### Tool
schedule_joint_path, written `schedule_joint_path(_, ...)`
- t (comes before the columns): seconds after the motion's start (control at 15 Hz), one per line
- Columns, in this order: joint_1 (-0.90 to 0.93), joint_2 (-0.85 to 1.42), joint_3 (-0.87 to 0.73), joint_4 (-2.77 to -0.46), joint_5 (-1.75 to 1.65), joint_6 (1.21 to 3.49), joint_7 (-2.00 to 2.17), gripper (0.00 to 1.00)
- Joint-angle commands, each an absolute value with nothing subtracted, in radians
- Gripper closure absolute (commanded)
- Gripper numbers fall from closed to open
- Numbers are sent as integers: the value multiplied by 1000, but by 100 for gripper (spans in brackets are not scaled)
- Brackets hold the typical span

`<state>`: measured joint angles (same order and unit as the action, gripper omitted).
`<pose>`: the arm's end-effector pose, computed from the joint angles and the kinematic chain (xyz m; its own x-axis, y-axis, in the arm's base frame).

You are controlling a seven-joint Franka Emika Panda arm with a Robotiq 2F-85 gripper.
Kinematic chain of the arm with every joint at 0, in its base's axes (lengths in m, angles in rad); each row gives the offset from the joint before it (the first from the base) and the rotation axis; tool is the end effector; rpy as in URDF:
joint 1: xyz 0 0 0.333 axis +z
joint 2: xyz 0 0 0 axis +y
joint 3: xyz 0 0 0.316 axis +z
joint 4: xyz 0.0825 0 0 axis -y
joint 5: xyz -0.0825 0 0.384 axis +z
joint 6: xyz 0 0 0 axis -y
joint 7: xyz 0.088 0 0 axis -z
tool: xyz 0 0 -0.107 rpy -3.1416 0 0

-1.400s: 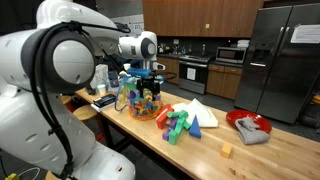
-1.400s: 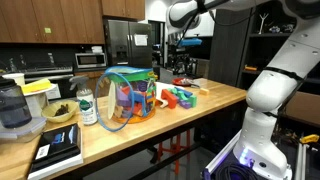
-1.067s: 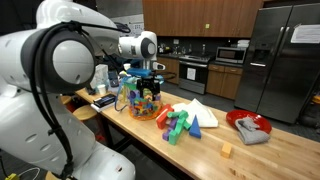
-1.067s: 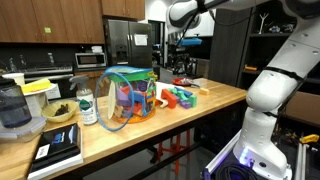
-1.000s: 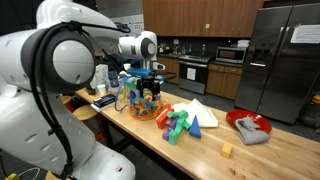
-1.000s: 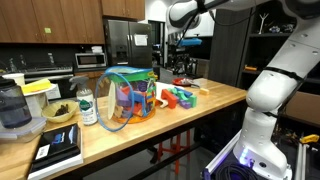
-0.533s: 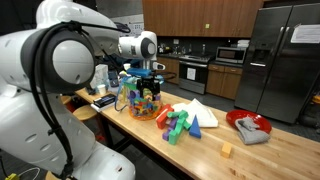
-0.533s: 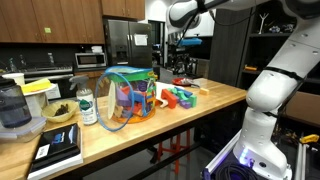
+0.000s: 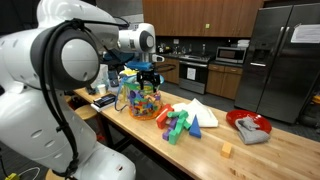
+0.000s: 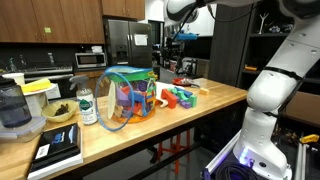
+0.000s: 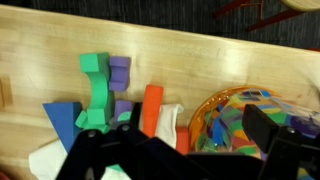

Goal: Pick up one orange cylindrical block stand from the clear block bag and put it on the table

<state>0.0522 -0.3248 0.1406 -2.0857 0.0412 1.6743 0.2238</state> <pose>0.4389 0.0964 0.5514 0.9952 -0.0472 -0.0861 -0.0453 -0.9987 0.0240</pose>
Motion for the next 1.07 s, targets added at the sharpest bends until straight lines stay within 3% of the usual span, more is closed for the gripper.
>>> schedule_joint_path(0.0,61,-245,140,-1928,-7,1691,185,0)
schedule_joint_path(1.0,155,179,161,-1369,-90,1770,61,0)
